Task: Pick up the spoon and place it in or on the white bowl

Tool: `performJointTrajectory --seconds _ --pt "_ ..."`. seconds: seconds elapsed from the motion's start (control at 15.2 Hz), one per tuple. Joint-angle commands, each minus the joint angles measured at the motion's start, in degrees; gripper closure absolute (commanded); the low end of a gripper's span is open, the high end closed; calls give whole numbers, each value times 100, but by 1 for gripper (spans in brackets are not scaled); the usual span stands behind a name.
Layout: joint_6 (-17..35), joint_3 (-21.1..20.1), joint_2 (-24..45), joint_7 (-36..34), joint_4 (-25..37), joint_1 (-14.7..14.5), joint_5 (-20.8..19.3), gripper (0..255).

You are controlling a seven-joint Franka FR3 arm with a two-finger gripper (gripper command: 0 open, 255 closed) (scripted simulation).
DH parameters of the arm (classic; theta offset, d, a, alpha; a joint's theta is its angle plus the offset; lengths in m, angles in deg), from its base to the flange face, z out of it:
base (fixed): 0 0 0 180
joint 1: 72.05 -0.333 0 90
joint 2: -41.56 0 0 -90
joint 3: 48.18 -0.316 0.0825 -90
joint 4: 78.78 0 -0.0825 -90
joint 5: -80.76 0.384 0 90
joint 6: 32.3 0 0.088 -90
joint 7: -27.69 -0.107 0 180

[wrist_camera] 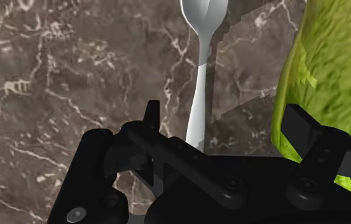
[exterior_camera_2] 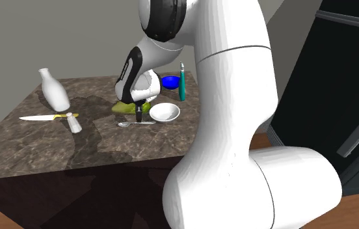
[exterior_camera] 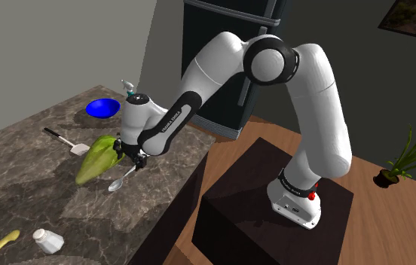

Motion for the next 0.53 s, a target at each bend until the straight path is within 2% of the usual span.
performJointTrajectory --seconds 0.0,0.46 --pt "42 56 276 -17 103 -59 -25 0" --pt "146 151 551 -33 285 -164 -48 0"
